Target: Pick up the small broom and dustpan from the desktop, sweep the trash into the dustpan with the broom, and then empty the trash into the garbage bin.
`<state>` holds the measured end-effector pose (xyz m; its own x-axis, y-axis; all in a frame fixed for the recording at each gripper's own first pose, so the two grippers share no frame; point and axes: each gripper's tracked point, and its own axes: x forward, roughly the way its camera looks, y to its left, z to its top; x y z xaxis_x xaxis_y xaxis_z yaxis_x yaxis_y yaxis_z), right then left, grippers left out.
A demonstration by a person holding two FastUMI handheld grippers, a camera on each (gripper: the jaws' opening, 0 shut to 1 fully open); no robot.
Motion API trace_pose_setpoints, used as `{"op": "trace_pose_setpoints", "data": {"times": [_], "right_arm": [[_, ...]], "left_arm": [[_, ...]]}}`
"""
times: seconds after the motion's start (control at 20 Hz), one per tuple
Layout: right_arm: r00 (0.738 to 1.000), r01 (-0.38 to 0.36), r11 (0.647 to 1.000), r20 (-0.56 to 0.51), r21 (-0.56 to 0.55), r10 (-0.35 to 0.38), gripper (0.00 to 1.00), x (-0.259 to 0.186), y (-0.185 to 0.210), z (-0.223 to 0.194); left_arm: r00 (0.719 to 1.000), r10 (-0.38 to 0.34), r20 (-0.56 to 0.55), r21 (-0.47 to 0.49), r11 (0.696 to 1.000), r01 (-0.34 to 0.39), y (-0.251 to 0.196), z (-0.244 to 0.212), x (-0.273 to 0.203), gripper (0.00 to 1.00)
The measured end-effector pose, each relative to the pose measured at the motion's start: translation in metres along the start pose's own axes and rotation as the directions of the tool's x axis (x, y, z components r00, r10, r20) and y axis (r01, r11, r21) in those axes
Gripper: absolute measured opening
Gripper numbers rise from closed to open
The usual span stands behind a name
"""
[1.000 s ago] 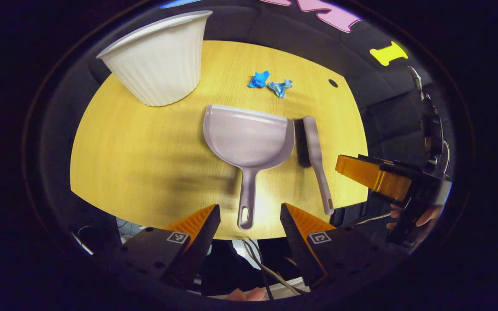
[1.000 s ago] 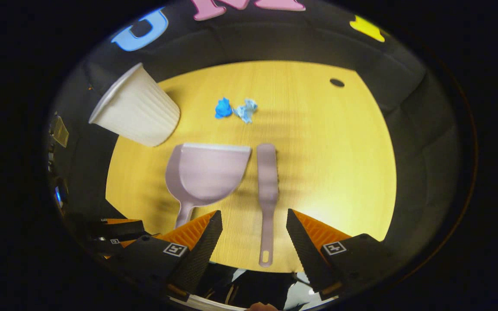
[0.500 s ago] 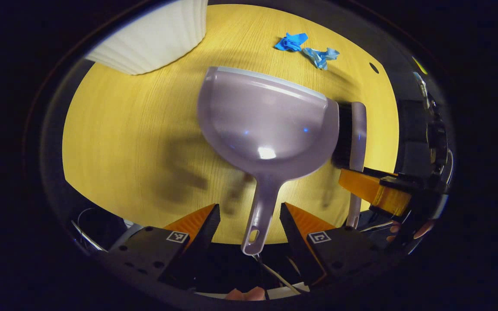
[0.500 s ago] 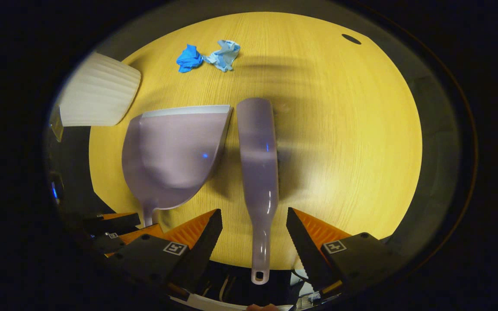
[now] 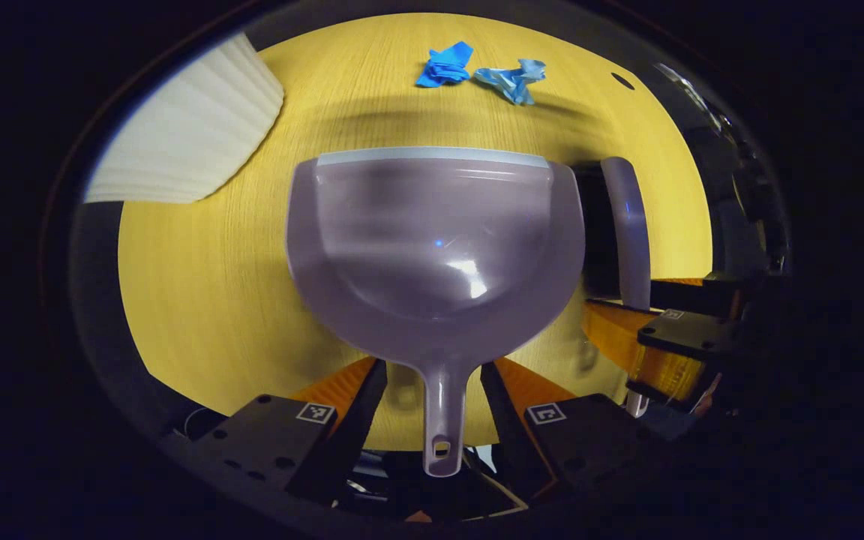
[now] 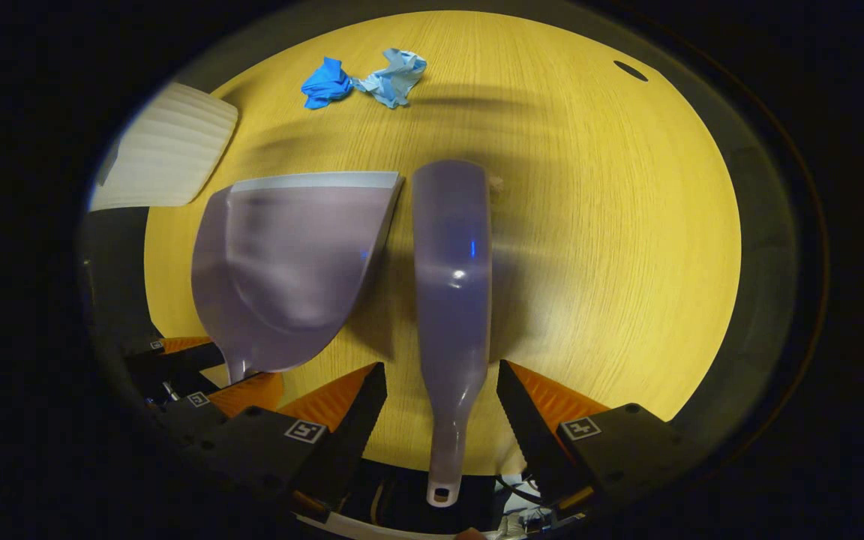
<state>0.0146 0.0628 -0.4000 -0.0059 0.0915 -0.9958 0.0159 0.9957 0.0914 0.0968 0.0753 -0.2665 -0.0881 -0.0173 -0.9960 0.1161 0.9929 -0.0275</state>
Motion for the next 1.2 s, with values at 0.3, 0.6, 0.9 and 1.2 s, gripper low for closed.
{"op": "trace_pose_setpoints", "data": {"times": [0.3,0.6,0.9,1.2], "right_arm": [[1.0,0.006,1.0,-0.013,-0.025,-0.006,0.78,0.001,-0.004,-0.008],[1.0,-0.01,1.0,-0.005,-0.005,0.01,0.4,0.001,0.0,-0.004],[0.999,-0.015,0.999,0.029,-0.049,0.016,0.24,0.003,-0.001,-0.001],[0.998,-0.003,0.995,0.064,-0.096,0.009,0.18,-0.002,-0.008,0.004]], "left_arm": [[1.0,-0.031,0.003,0.015,0.999,0.031,-0.009,0.0,0.008,0.48],[0.999,-0.042,0.004,0.005,0.999,0.042,-0.009,0.0,0.006,0.29],[1.0,-0.019,0.015,0.023,1.0,0.018,-0.005,0.0,0.006,0.26],[0.997,-0.062,0.051,0.019,0.998,0.061,-0.005,0.001,0.003,0.2]]}}
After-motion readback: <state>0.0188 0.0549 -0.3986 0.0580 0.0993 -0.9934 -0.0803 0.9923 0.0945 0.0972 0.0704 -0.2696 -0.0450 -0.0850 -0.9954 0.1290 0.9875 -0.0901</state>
